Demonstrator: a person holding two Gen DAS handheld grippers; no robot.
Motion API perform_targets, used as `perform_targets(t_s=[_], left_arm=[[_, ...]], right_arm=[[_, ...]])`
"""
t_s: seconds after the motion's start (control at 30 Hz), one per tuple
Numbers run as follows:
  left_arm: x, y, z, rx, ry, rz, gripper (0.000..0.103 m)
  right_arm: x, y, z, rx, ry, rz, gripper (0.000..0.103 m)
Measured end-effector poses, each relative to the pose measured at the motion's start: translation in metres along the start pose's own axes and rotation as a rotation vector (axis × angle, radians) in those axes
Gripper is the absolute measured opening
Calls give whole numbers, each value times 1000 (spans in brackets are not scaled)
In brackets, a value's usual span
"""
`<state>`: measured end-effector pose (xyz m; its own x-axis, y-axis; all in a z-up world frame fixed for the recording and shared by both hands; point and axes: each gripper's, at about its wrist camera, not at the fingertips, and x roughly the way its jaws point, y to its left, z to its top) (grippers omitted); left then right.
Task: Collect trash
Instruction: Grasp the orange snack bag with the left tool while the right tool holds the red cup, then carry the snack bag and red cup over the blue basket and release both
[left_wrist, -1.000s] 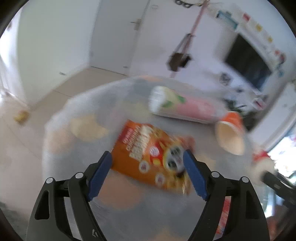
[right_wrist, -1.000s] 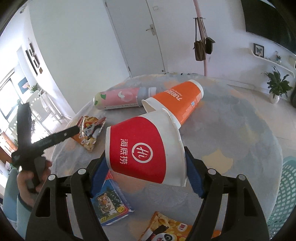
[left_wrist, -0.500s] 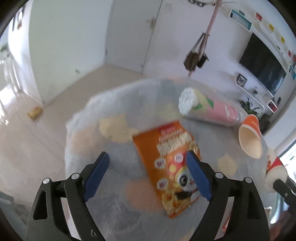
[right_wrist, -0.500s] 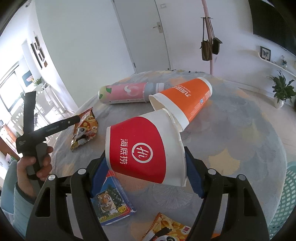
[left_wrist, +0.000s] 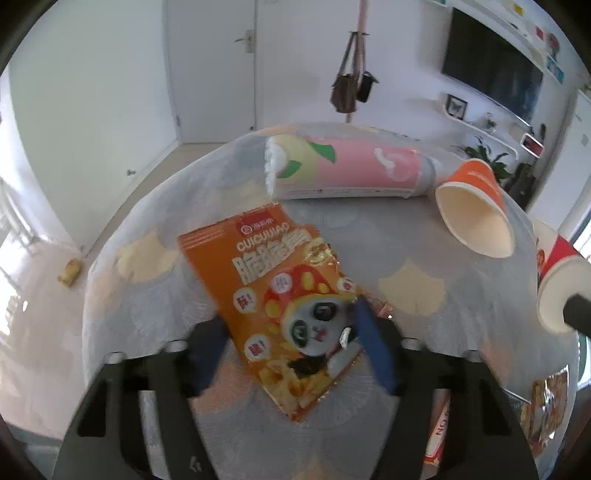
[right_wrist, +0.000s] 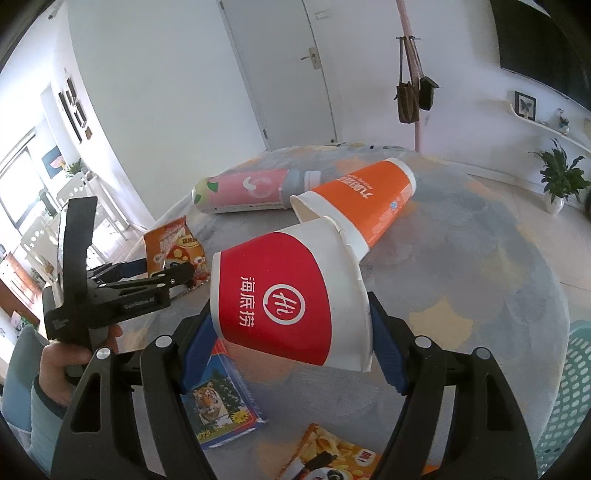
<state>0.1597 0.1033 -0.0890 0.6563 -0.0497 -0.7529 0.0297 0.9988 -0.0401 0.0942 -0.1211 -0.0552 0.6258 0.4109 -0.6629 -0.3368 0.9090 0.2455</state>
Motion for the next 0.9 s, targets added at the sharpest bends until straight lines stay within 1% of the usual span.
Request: perform_targets(t_s=[0.07, 0.1, 0.13, 0.17, 0.2, 0.27, 0.4, 0.6, 0.67, 0.73, 0.83, 0.9], left_arm=[[-3, 0, -2, 13, -9, 9, 33], [-4, 0, -3, 16, -13, 2, 30], [-6, 0, -4, 22, -21, -4, 21], [-7, 0, -5, 31, -24, 0, 6], [-7, -2, -5, 36, -28, 6, 3], [-11, -2, -6, 21, -41, -11, 0], [-29, 0, -8, -3, -82, -56, 0], [-61, -13, -5, 11, -158, -118, 0], [-74, -22, -2, 27, -187, -151, 0], [-86, -34, 3, 46, -216, -168, 0], [-103, -55, 8, 71, -258, -222, 0], [-114, -72, 13, 91, -277, -282, 0]], right_arm=[[-3, -4, -1, 17, 3, 10, 71], [-5, -6, -1, 28, 4, 24, 71], [-7, -8, -2, 37, 1, 35, 71], [-9, -10, -2, 45, -1, 42, 71], [-11, -12, -3, 50, -6, 43, 71], [-15, -14, -3, 55, -13, 39, 71], [-26, -18, -3, 65, -32, 41, 71], [-46, -29, -3, 88, -78, 24, 71], [-55, -34, -4, 90, -98, -1, 71], [-66, -40, -5, 92, -121, -26, 71], [-83, -52, -8, 99, -153, -66, 71], [-96, -61, -9, 103, -180, -118, 71]])
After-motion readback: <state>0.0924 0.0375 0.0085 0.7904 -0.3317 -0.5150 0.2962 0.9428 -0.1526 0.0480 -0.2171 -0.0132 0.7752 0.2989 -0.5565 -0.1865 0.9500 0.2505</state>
